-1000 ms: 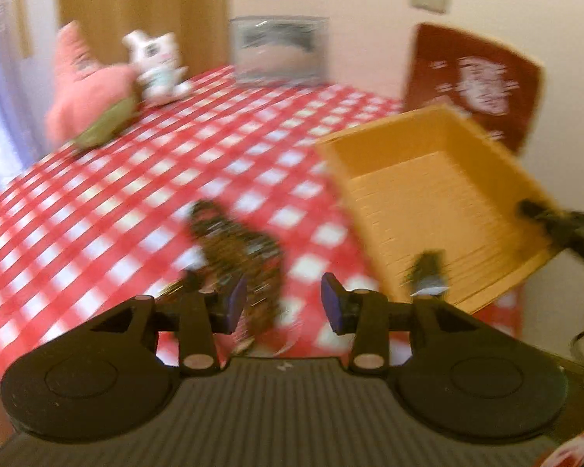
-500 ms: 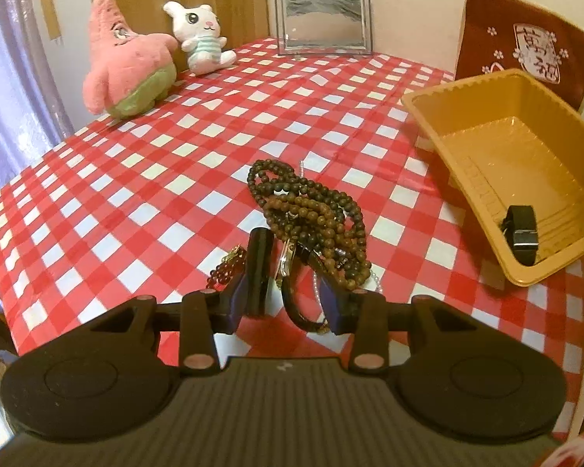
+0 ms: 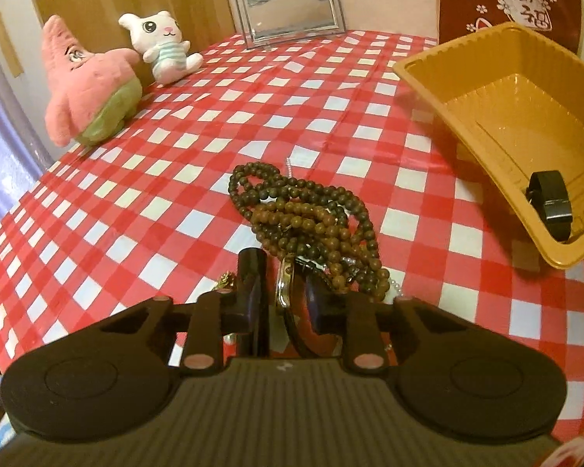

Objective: Organize jewelry
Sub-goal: 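Grasp the black bangle from the jewelry pile with the left gripper, then lower the bangle into the orange tray and open the left gripper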

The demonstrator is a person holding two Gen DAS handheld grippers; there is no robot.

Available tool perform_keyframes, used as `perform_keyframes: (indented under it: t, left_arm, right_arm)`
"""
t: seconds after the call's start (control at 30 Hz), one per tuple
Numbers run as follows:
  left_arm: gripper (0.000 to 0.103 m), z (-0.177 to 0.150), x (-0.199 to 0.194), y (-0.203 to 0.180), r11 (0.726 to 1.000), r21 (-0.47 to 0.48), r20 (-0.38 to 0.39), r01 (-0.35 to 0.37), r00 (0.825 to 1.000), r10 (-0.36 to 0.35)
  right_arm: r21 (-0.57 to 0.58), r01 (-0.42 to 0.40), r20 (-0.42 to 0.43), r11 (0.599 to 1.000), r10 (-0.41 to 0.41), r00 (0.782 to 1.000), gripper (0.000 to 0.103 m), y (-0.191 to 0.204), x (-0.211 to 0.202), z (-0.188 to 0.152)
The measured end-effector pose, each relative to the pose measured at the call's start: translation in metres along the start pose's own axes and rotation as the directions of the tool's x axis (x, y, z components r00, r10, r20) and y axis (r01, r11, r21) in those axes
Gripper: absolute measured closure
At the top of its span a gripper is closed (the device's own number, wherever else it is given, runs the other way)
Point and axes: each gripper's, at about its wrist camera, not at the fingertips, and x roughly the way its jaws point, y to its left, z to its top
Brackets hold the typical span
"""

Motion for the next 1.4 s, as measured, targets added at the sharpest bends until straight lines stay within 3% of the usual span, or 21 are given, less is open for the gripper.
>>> perform_keyframes:
  t: [0.13, 0.63, 0.8, 0.93, 1.13, 1.23, 1.4]
  left_arm:
    - [0.094, 0.002, 0.005, -0.002, 1.000, 0.019, 0.002, 0.008, 1.000, -0.008]
    - [0.095, 0.015, -0.037, 0.022, 0.998, -0.068, 0.078, 0.002, 0.997, 0.003]
    - [0.095, 0.034, -0.055, 0.011, 0.995, -0.064, 0.135, 0.074, 0.989, -0.065]
    - [0.095, 0.050, -0.057, -0.020, 0.983, -0.040, 0.166, 0.182, 0.971, -0.173]
    - [0.095, 0.065, -0.049, -0.079, 0.933, 0.025, 0.178, 0.358, 0.917, -0.357]
    - [0.095, 0.069, -0.040, -0.104, 0.909, 0.053, 0.164, 0.413, 0.895, -0.416]
    - [0.095, 0.070, -0.027, -0.128, 0.890, 0.059, 0.137, 0.453, 0.879, -0.457]
  right_arm:
    - [0.001, 0.002, -0.003, 1.000, -0.002, 1.000, 0.098, 0.001, -0.001, 0.000]
    - [0.005, -0.010, 0.000, 1.000, 0.010, 1.000, 0.098, 0.000, -0.002, -0.001]
    - [0.006, -0.016, 0.003, 1.000, 0.016, 1.000, 0.098, 0.001, -0.003, 0.000]
    - [0.007, -0.023, 0.007, 1.000, 0.023, 1.000, 0.098, 0.002, -0.005, 0.000]
    - [0.003, -0.029, 0.009, 1.000, 0.029, 1.000, 0.098, 0.003, -0.008, 0.001]
    - [0.006, -0.032, 0.009, 0.999, 0.032, 0.999, 0.098, 0.003, -0.009, 0.001]
    - [0.007, -0.032, 0.008, 0.999, 0.032, 0.999, 0.098, 0.003, -0.010, 0.001]
